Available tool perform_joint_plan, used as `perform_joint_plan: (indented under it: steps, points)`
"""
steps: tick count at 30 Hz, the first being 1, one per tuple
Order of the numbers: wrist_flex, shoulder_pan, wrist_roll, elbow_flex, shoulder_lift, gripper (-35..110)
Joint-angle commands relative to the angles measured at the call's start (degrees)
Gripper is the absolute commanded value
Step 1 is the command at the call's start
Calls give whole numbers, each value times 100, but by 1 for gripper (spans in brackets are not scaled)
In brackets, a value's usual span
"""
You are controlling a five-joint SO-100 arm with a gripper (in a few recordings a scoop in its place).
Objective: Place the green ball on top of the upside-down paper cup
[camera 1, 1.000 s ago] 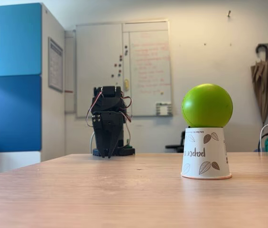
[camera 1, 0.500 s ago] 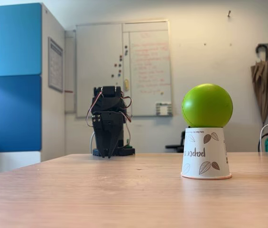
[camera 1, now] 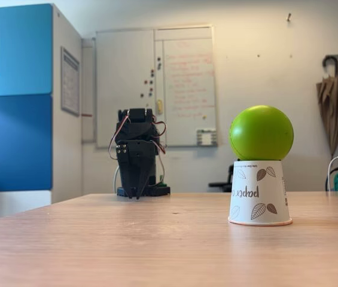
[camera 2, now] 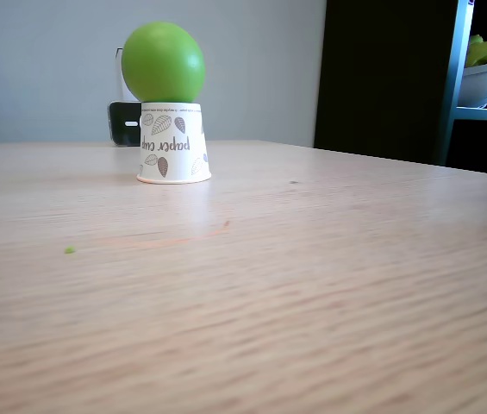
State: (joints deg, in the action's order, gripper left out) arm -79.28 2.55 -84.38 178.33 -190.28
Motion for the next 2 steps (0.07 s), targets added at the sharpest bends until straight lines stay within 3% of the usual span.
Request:
perform_joint_plan:
  steps: [1,2]
  points:
    - [-53,-26,18,0,-9,0]
    - [-53,-26,18,0,-9,0]
